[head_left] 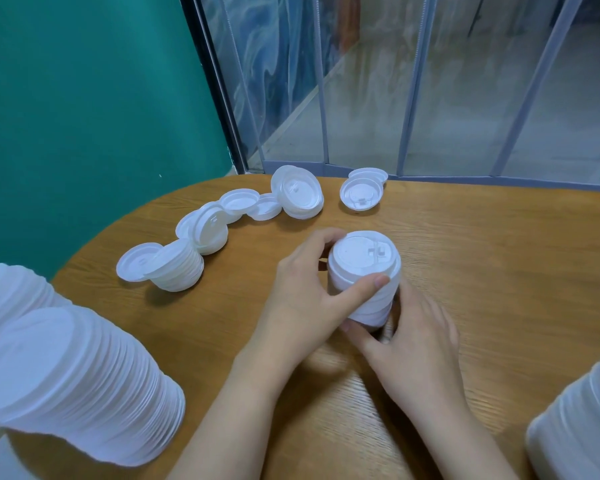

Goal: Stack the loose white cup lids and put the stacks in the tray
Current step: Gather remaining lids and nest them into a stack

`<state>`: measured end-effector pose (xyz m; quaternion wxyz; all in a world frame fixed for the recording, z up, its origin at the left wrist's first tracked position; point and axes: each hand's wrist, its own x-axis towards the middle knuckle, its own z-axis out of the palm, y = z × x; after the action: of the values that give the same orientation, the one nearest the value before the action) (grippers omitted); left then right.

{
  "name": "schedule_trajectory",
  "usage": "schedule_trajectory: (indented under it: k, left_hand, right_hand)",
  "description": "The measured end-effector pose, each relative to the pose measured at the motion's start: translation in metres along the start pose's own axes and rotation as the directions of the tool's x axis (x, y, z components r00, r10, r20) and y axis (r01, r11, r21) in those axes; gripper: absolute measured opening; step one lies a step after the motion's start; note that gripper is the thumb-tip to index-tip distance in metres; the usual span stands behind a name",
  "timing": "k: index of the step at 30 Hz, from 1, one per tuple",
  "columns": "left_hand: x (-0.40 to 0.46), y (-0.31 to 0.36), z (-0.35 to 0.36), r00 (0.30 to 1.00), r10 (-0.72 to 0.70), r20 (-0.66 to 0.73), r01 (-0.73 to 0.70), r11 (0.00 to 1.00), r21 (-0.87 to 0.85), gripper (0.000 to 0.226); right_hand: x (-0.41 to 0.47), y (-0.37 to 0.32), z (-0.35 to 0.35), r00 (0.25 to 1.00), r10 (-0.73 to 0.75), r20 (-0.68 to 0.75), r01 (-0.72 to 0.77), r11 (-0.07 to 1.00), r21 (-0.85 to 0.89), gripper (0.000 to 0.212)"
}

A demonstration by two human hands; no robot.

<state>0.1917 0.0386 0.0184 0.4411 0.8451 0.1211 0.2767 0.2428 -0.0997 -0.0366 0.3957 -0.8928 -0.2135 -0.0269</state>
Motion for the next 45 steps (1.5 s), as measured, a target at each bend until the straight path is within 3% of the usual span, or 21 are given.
schedule_trajectory:
  k: [4,8,11,14,16,19,23,28,33,36,41,45]
  left_hand:
    - [0.0,-0.002,-0.001,0.999,0.002,0.04,0.0,0.999,-0.039,0.06]
    - [0.008,-0.011,-0.008,1.0,-0.006,-0.003,0.006,0.999,-0.038,0.062]
    - [0.035,-0.038,-0.014,0.985,0.083,-0.151,-0.048,0.974,0.223,0.033]
    - [0.071,-0.064,-0.007,0.983,0.084,-0.164,0.033,0.798,0.602,0.035]
    - [0.091,-0.076,0.001,0.988,0.064,-0.144,0.059,0.698,0.713,0.039]
    - [0.111,-0.085,0.009,0.983,0.063,-0.172,0.091,0.649,0.755,0.039]
    - [0.122,-0.094,0.007,0.968,0.057,-0.244,0.148,0.655,0.741,0.026]
    - [0.118,-0.099,0.0,0.948,0.128,-0.292,0.121,0.702,0.701,0.008]
    - [0.084,-0.089,-0.013,0.945,0.133,-0.3,0.097,0.761,0.641,0.01]
    - [0.047,-0.084,-0.022,0.94,0.039,-0.34,0.161,0.827,0.539,0.013]
    - [-0.016,-0.066,-0.033,0.891,-0.257,-0.374,0.358,0.904,0.232,0.025]
    - [-0.041,-0.057,-0.041,0.881,-0.315,-0.352,0.38,0.915,0.135,0.036]
  right_hand:
    - [0.002,-0.003,0.001,1.0,-0.005,0.013,0.003,0.991,0.137,0.062]
    - [0.002,-0.002,0.003,0.999,0.027,0.027,-0.03,0.991,0.133,0.06]
    - [0.001,-0.003,0.003,0.999,0.04,0.026,-0.043,0.99,0.137,0.057]
    - [0.001,-0.001,0.004,0.999,0.043,0.022,-0.046,0.99,0.132,0.059]
    - [0.002,-0.002,0.004,0.999,0.04,0.011,-0.041,0.99,0.131,0.061]
    - [0.002,-0.001,0.004,0.999,0.034,0.001,-0.034,0.989,0.141,0.062]
    - [0.002,0.0,0.005,0.999,0.039,0.009,-0.04,0.988,0.147,0.069]
    - [0.002,-0.001,0.005,0.999,0.046,0.026,-0.049,0.989,0.141,0.08]
    - [0.0,-0.005,0.001,0.998,0.065,0.026,-0.068,0.986,0.15,0.075]
    - [-0.002,-0.008,-0.002,0.998,0.056,0.013,-0.057,0.986,0.156,0.068]
    - [-0.004,-0.01,-0.005,0.998,0.054,0.023,-0.057,0.987,0.152,0.064]
    - [-0.005,-0.013,-0.005,0.997,0.068,0.042,-0.074,0.985,0.155,0.064]
